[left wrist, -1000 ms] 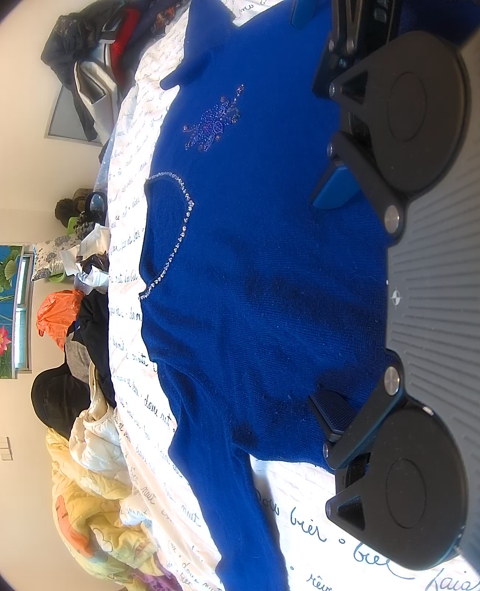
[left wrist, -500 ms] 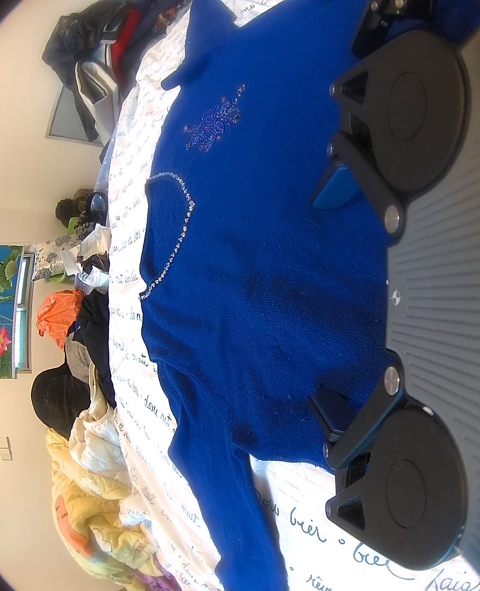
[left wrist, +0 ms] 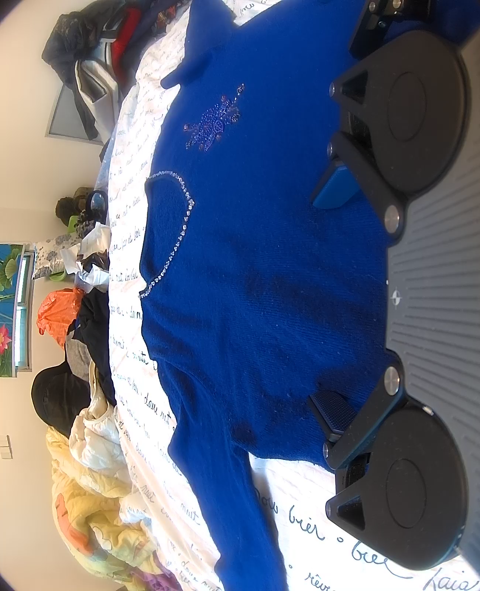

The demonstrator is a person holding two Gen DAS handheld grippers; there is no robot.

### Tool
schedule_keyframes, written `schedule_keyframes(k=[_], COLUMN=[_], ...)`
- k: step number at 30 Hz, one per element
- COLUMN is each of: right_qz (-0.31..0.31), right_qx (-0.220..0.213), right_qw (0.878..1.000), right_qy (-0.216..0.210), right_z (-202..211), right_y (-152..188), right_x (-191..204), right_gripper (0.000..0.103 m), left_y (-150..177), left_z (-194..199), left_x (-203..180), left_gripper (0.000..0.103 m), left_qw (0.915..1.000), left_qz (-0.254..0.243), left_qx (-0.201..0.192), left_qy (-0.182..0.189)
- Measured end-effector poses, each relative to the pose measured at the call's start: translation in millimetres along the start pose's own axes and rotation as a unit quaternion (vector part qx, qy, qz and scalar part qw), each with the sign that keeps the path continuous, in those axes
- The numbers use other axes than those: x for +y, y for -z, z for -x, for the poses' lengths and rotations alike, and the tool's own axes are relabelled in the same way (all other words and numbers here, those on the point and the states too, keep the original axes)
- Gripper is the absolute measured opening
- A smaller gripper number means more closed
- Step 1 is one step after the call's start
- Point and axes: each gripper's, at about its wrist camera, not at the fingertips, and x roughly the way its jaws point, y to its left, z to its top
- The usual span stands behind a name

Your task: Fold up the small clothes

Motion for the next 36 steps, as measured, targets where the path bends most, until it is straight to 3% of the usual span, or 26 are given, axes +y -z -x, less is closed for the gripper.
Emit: schedule_keyframes(k=[10,11,13,15,17,19,21,26,28,31,35,36], right_qz=[0.001,0.004,-0.006,-0.07,-0.141,-0.193,-0.25,-0.401,-0.435,-0.448,-0.419,-0.415], right_qx=[0.001,0.006,0.01,-0.042,-0.119,-0.159,-0.168,-0.145,-0.121,-0.086,-0.1,-0.1], right_qw=[1.0,1.0,0.997,0.991,0.974,0.962,0.95,0.904,0.892,0.889,0.901,0.903], right_qy=[-0.004,-0.014,-0.075,-0.107,-0.131,-0.112,-0.084,0.005,0.025,0.045,0.051,0.055], right_z=[0.8,2.0,6.4,19.9,32.6,31.6,13.2,-52.1,-81.5,-116.0,-135.3,-138.0], right_y=[-0.4,-1.7,-12.4,-25.1,-41.4,-66.2,-89.3,-109.7,-108.2,-103.7,-104.2,-107.5], right_x=[-0.3,-2.8,-19.2,-52.9,-103.0,-163.0,-234.0,-375.2,-407.8,-427.1,-424.8,-425.8], right_gripper=[0.103,0.103,0.103,0.103,0.103,0.103,0.103,0.103,0.091,0.075,0.07,0.052], left_y=[0.1,0.1,0.1,-0.1,0.1,0.1,0.1,0.1,0.1,0.1,0.2,0.1], left_z=[0.0,0.1,0.0,-0.1,0.0,0.0,0.1,0.1,0.1,0.1,0.1,0.2], left_x=[0.1,0.0,0.1,-0.3,0.1,0.1,0.1,0.0,0.0,0.1,0.1,-0.1], left_gripper=[0.103,0.103,0.103,0.103,0.103,0.103,0.103,0.103,0.103,0.103,0.103,0.103], left_qw=[1.0,1.0,1.0,1.0,1.0,1.0,1.0,1.0,1.0,1.0,1.0,1.0], left_qz=[0.0,0.0,0.0,0.0,0.0,0.0,0.0,0.0,0.0,0.0,0.0,0.001], left_qx=[0.0,0.0,0.0,0.0,0.0,0.0,0.0,0.0,0.0,0.0,0.0,0.0], left_qy=[0.0,0.0,0.0,0.0,0.0,0.0,0.0,0.0,0.0,0.0,0.0,0.0])
